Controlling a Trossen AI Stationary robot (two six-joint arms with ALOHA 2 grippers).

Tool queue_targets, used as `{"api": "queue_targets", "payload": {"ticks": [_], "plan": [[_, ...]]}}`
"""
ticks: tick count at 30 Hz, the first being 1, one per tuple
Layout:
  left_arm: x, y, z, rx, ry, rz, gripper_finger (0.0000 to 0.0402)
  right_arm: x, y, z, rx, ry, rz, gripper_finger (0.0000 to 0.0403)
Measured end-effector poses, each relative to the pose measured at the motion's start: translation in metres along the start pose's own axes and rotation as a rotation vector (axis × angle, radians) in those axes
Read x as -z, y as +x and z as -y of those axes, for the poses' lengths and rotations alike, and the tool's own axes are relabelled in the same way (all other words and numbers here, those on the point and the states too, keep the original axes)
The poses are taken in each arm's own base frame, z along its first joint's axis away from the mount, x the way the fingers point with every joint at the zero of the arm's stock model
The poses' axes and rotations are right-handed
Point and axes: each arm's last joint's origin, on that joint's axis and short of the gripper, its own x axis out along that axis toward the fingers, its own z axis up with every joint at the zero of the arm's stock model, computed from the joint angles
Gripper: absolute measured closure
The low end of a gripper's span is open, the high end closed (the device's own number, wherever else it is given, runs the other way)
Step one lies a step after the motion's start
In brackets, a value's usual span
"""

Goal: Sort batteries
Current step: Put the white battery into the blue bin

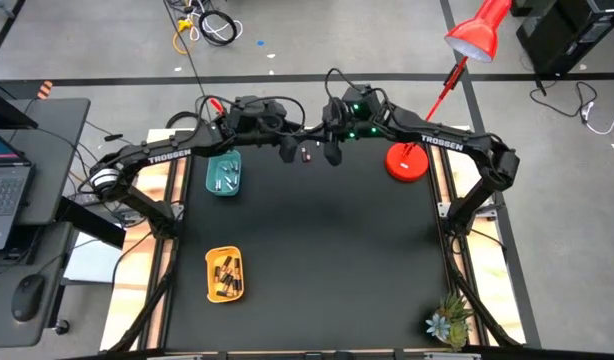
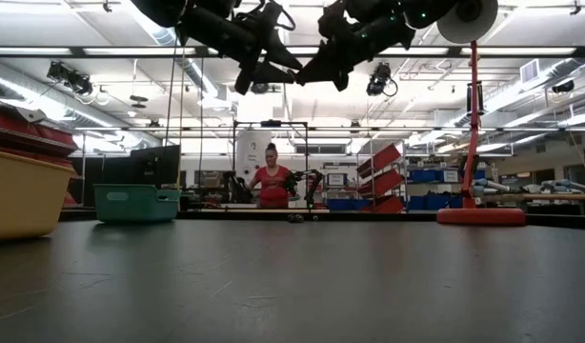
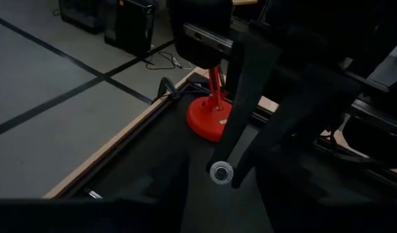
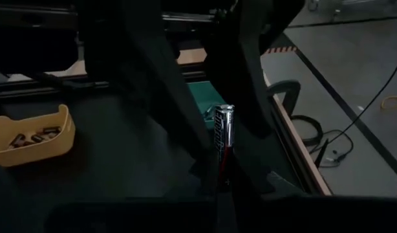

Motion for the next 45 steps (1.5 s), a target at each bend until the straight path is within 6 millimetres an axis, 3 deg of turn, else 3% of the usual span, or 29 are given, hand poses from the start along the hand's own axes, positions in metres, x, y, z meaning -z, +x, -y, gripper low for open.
{"api": "queue_targets", "payload": {"ticks": [3, 7, 8, 15, 20, 22, 26, 29, 39, 45], "plan": [[0.000, 0.000, 0.000, 0.001, -0.007, 0.001, 0.0256, -0.001, 0.000, 0.000, -0.008, -0.003, 0.010, 0.0380], [-0.001, -0.001, 0.000, 0.006, 0.001, 0.002, 0.0364, -0.002, 0.000, 0.000, -0.013, -0.004, 0.023, 0.0373], [-0.001, -0.001, 0.000, 0.004, 0.000, 0.003, 0.0370, -0.002, 0.001, 0.000, -0.013, 0.008, 0.028, 0.0369], [0.000, -0.005, -0.005, -0.036, -0.012, -0.032, 0.0369, -0.001, 0.000, 0.000, -0.006, 0.075, 0.010, 0.0305], [0.008, -0.031, -0.015, -0.156, -0.035, -0.192, 0.0369, -0.001, -0.001, -0.001, 0.003, 0.086, -0.009, 0.0238], [0.012, -0.050, -0.019, -0.191, -0.046, -0.293, 0.0369, 0.002, 0.000, 0.001, 0.048, 0.085, -0.026, 0.0216], [0.042, -0.076, -0.035, -0.292, -0.080, -0.673, 0.0369, -0.002, -0.001, 0.005, 0.135, 0.061, 0.009, 0.0189], [0.059, -0.091, -0.044, -0.397, -0.041, -0.869, 0.0367, -0.008, -0.002, 0.009, 0.150, 0.025, 0.071, 0.0184], [0.134, -0.083, -0.073, -0.510, -0.151, -0.963, 0.0354, -0.006, -0.004, 0.013, 0.166, 0.008, 0.054, 0.0206], [0.160, -0.085, -0.078, -0.602, -0.260, -0.955, 0.0315, -0.003, -0.004, 0.014, 0.167, 0.004, 0.030, 0.0213]]}}
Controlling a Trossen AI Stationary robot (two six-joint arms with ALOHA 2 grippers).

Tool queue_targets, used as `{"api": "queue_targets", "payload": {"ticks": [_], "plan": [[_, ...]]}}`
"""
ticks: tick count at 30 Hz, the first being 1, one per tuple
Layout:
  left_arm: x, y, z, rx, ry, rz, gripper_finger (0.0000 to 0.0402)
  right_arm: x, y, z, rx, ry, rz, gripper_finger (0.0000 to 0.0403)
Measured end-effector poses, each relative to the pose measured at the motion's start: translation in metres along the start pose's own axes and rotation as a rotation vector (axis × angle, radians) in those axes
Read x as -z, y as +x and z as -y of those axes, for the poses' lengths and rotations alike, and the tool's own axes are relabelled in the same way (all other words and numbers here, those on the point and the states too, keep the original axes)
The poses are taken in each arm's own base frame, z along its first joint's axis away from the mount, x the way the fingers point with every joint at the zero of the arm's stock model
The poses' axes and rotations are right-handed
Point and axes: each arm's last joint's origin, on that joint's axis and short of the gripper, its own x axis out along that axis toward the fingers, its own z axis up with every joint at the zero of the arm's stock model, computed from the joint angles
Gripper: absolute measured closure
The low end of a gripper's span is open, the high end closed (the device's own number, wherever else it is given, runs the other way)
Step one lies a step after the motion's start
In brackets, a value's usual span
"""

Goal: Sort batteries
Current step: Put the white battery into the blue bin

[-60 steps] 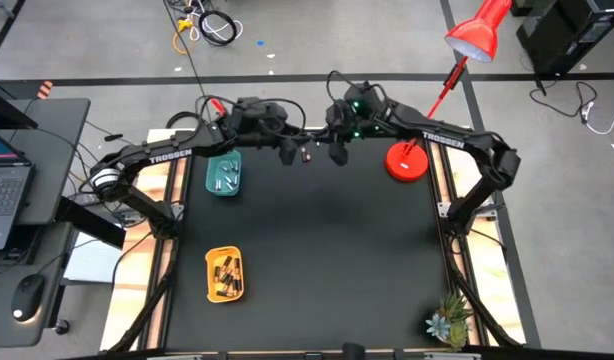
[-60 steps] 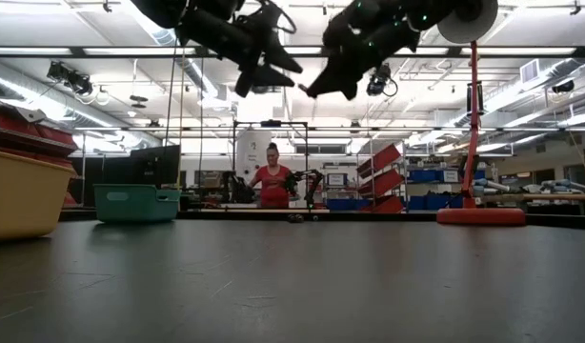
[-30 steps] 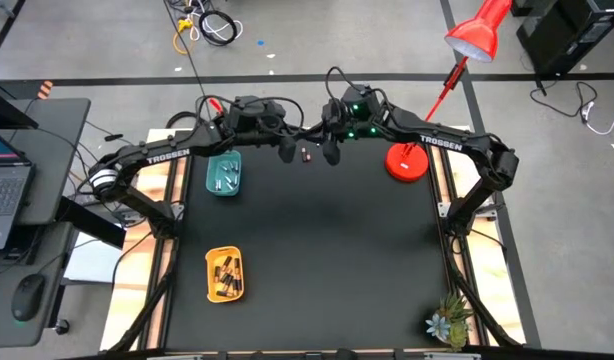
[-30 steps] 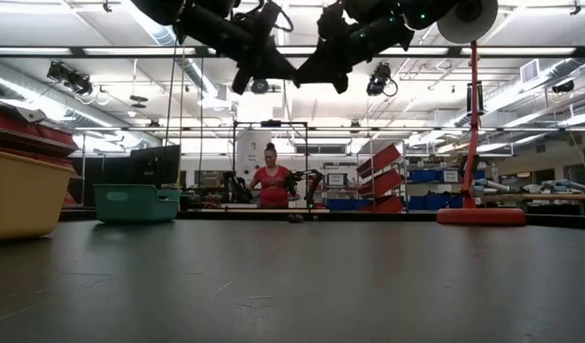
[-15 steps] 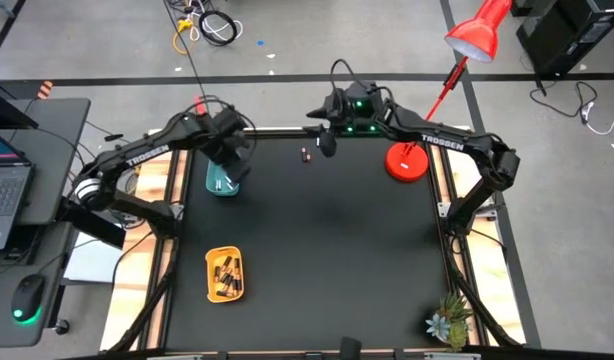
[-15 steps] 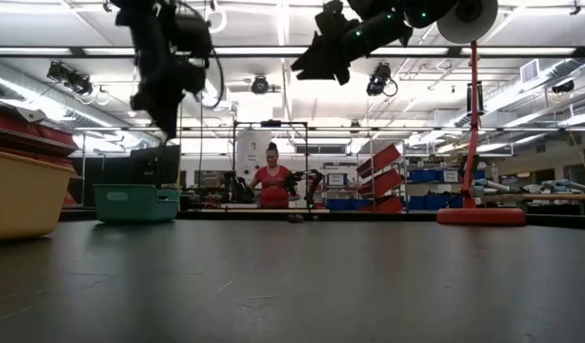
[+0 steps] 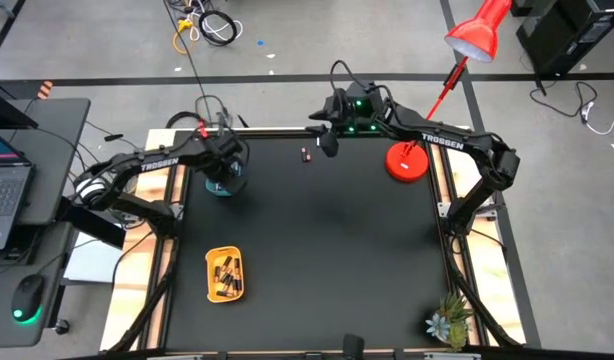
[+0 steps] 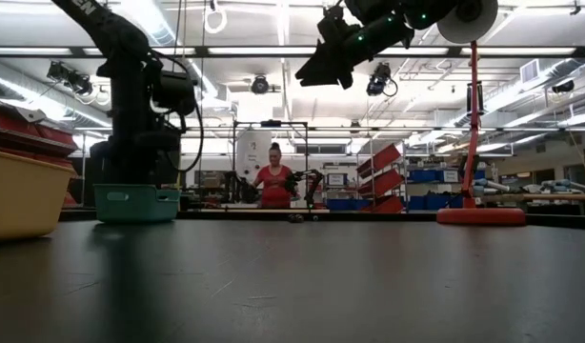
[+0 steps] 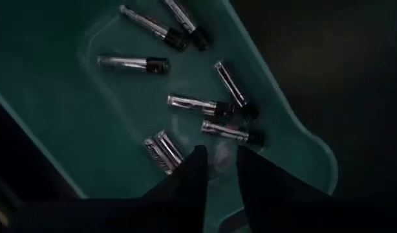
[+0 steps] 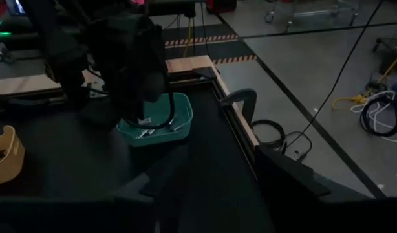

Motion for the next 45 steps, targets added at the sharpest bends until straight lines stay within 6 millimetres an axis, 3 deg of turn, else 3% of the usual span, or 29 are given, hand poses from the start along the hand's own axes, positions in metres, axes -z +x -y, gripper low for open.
{"api": "queue_targets", "payload": {"ticks": [5, 11, 14, 18, 23, 29, 38, 45], "plan": [[0.000, -0.005, 0.000, -0.005, 0.015, -0.017, 0.0266, 0.001, -0.001, 0.004, 0.011, 0.015, -0.002, 0.0214], [-0.020, -0.042, 0.005, 0.045, 0.054, 0.160, 0.0251, 0.004, -0.002, 0.008, 0.019, 0.034, -0.030, 0.0216], [-0.034, -0.060, 0.009, 0.078, 0.064, 0.282, 0.0251, 0.009, 0.004, 0.011, 0.018, 0.052, -0.051, 0.0215], [-0.049, -0.073, 0.017, 0.178, 0.035, 0.421, 0.0250, 0.034, 0.033, 0.017, 0.005, 0.079, -0.139, 0.0217], [-0.057, -0.079, 0.027, 0.310, -0.027, 0.503, 0.0250, 0.083, 0.075, 0.033, 0.000, 0.144, -0.290, 0.0217], [-0.054, -0.079, 0.036, 0.358, -0.044, 0.484, 0.0250, 0.117, 0.100, 0.052, 0.051, 0.226, -0.463, 0.0216], [-0.051, -0.080, 0.043, 0.376, -0.034, 0.476, 0.0250, 0.137, 0.105, 0.097, 0.212, 0.410, -0.526, 0.0216], [-0.051, -0.080, 0.045, 0.374, -0.026, 0.486, 0.0250, 0.139, 0.116, 0.104, 0.254, 0.417, -0.565, 0.0215]]}}
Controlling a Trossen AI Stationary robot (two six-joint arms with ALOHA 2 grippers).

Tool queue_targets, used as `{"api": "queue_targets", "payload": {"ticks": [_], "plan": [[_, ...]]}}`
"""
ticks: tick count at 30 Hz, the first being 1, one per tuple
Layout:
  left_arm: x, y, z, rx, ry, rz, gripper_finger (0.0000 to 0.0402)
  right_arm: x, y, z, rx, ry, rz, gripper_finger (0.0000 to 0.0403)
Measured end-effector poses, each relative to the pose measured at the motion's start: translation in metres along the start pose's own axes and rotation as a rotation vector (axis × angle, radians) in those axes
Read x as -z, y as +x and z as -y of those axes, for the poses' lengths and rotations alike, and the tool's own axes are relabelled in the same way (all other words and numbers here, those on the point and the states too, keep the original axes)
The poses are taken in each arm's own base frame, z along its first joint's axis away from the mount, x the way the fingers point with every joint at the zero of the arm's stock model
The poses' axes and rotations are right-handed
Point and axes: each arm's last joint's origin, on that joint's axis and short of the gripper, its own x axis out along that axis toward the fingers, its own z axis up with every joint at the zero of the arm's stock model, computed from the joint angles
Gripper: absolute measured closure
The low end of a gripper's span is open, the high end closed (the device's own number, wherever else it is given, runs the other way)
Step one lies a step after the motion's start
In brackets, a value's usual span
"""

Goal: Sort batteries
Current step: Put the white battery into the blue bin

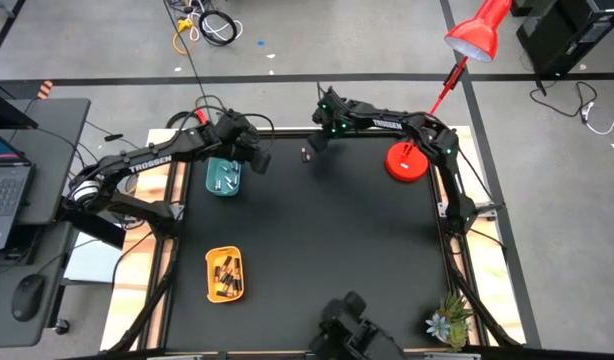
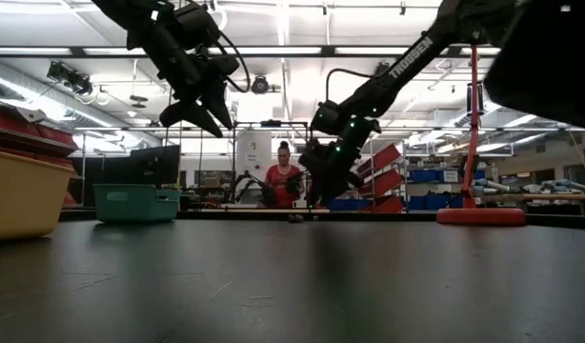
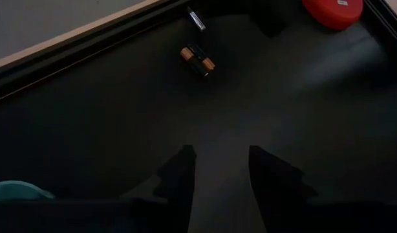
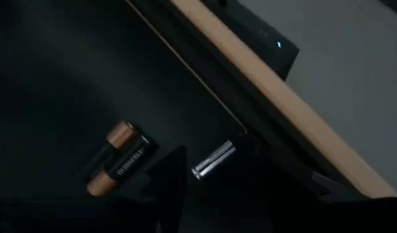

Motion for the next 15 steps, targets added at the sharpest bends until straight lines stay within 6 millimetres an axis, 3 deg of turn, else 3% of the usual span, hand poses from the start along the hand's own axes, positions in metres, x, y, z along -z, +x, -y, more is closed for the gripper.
{"api": "queue_targets", "payload": {"ticks": [7, 15], "plan": [[0.000, 0.000, 0.000, 0.001, 0.001, 0.000, 0.0250, -0.004, 0.020, -0.007, 0.074, -0.016, -0.047, 0.0216], [0.000, 0.000, 0.000, 0.000, 0.002, 0.000, 0.0250, -0.007, 0.028, -0.006, 0.045, 0.053, -0.145, 0.0241]]}}
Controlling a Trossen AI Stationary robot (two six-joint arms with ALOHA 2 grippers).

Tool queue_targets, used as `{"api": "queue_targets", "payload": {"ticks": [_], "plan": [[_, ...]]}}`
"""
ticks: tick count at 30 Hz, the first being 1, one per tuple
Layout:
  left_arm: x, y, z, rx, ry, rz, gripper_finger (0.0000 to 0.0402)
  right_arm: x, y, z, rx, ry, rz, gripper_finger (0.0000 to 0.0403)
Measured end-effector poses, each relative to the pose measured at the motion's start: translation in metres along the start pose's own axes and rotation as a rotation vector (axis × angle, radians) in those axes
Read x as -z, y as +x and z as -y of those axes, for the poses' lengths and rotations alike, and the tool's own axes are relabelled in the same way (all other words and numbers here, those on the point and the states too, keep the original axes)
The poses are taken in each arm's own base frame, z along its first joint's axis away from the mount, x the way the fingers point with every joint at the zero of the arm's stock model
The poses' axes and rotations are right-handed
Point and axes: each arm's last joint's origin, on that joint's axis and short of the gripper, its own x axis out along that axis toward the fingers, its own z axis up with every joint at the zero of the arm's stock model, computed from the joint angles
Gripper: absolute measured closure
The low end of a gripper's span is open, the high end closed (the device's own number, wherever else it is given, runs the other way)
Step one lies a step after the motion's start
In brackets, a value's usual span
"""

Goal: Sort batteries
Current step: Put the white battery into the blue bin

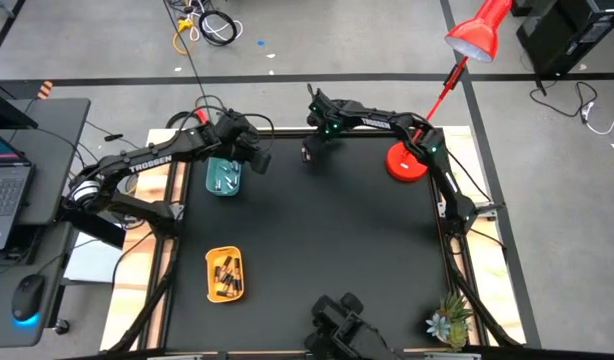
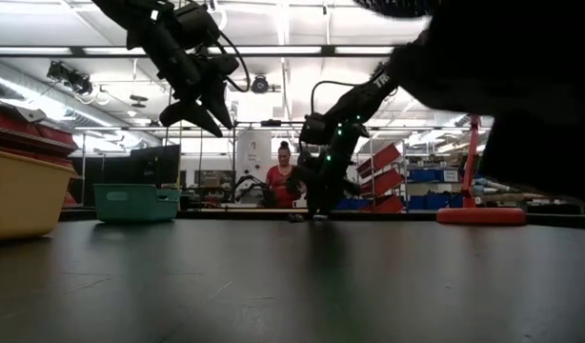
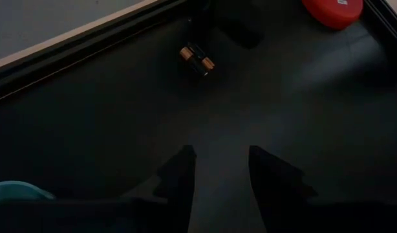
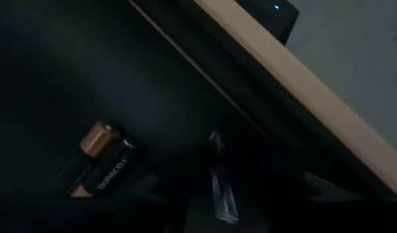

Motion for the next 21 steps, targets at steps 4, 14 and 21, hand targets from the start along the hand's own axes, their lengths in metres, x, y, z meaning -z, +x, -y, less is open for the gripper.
{"api": "queue_targets", "payload": {"ticks": [4, 14, 21], "plan": [[0.000, 0.000, 0.000, 0.001, 0.003, 0.002, 0.0250, 0.000, 0.001, 0.003, -0.010, 0.001, -0.016, 0.0280], [0.000, 0.000, 0.000, 0.001, 0.004, 0.001, 0.0250, 0.008, -0.003, 0.006, -0.037, -0.091, -0.110, 0.0385], [0.000, 0.000, 0.002, 0.069, 0.004, -0.023, 0.0250, 0.013, -0.016, -0.001, -0.100, -0.138, -0.156, 0.0387]]}}
